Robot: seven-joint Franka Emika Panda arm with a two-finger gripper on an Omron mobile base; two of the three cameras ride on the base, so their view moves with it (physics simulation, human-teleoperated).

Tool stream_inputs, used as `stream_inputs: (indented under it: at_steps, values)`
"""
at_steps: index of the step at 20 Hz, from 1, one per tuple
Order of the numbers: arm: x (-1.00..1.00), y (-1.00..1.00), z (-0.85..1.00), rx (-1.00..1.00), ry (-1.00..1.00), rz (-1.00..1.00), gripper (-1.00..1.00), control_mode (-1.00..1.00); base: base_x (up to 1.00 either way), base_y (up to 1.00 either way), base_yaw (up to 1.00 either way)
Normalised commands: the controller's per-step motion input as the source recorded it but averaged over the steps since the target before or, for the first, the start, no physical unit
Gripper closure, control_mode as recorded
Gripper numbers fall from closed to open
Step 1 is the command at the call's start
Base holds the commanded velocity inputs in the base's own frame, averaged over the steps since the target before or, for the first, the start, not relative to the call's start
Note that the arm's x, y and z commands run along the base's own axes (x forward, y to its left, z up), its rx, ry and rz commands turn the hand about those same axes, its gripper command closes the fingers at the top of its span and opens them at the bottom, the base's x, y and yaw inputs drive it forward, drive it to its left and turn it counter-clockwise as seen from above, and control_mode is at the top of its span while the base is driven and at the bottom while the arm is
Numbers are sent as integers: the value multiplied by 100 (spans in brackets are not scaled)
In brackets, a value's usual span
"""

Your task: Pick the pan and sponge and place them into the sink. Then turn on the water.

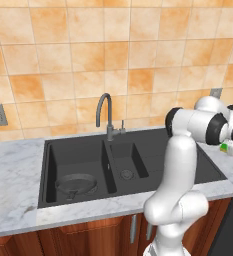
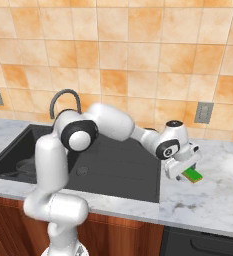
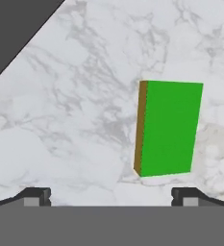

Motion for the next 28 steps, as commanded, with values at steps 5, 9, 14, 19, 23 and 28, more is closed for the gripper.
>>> stream_inputs:
  at_steps: [5, 9, 14, 19, 23, 28]
  values:
    - [27, -25, -17, 3, 8, 10, -100, -100, 0, 0, 0]
    - [26, -22, -14, 4, 8, 9, -100, -100, 0, 0, 0]
    - [19, -18, -15, 6, 8, 9, -100, -100, 0, 0, 0]
    - [1, -1, -23, 3, 7, 7, -100, -100, 0, 0, 0]
    - [0, 0, -31, 0, 5, 5, -100, -100, 0, 0, 0]
    - [0, 1, -31, 0, 5, 3, -100, -100, 0, 0, 0]
